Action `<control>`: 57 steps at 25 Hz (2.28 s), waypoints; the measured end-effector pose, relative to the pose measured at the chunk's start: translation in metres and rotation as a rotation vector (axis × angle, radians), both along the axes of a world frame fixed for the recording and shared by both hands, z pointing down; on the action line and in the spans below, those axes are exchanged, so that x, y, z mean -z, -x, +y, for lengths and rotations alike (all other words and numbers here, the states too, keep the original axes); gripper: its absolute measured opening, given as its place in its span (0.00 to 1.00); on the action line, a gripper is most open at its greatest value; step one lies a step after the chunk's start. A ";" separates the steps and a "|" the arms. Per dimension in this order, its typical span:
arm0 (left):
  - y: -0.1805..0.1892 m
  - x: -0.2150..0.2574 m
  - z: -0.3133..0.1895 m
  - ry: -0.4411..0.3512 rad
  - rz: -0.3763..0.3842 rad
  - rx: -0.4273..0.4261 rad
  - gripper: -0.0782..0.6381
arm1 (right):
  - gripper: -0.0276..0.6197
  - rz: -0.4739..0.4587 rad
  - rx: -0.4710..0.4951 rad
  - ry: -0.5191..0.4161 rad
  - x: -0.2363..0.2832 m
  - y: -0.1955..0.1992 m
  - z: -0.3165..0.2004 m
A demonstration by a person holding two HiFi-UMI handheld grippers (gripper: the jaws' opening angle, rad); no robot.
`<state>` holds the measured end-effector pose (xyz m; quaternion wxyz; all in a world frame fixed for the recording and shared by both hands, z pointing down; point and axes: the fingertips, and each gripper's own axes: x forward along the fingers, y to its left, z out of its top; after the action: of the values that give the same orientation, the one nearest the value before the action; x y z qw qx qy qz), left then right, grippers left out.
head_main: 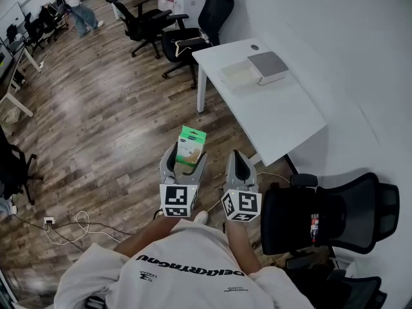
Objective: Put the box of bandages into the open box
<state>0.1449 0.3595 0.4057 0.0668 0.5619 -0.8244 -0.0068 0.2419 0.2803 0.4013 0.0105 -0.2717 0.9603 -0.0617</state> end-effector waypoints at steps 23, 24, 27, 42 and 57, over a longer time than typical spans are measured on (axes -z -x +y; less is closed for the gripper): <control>0.007 -0.020 -0.040 -0.017 -0.018 0.076 0.61 | 0.04 -0.023 0.086 -0.015 -0.022 0.017 -0.048; 0.011 -0.019 -0.044 -0.019 -0.016 0.075 0.61 | 0.04 -0.024 0.081 -0.018 -0.021 0.020 -0.054; 0.023 -0.014 -0.054 -0.027 -0.015 0.069 0.61 | 0.04 -0.028 0.065 -0.016 -0.017 0.030 -0.068; 0.142 -0.027 -0.132 -0.005 -0.004 -0.023 0.61 | 0.04 -0.003 -0.017 0.012 -0.034 0.145 -0.134; 0.263 -0.022 -0.216 0.031 -0.002 -0.183 0.61 | 0.04 0.026 -0.198 0.032 -0.023 0.251 -0.209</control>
<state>-0.1179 0.1432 0.4279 0.0749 0.6338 -0.7697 0.0129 -0.0093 0.0713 0.4244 -0.0002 -0.3663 0.9277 -0.0723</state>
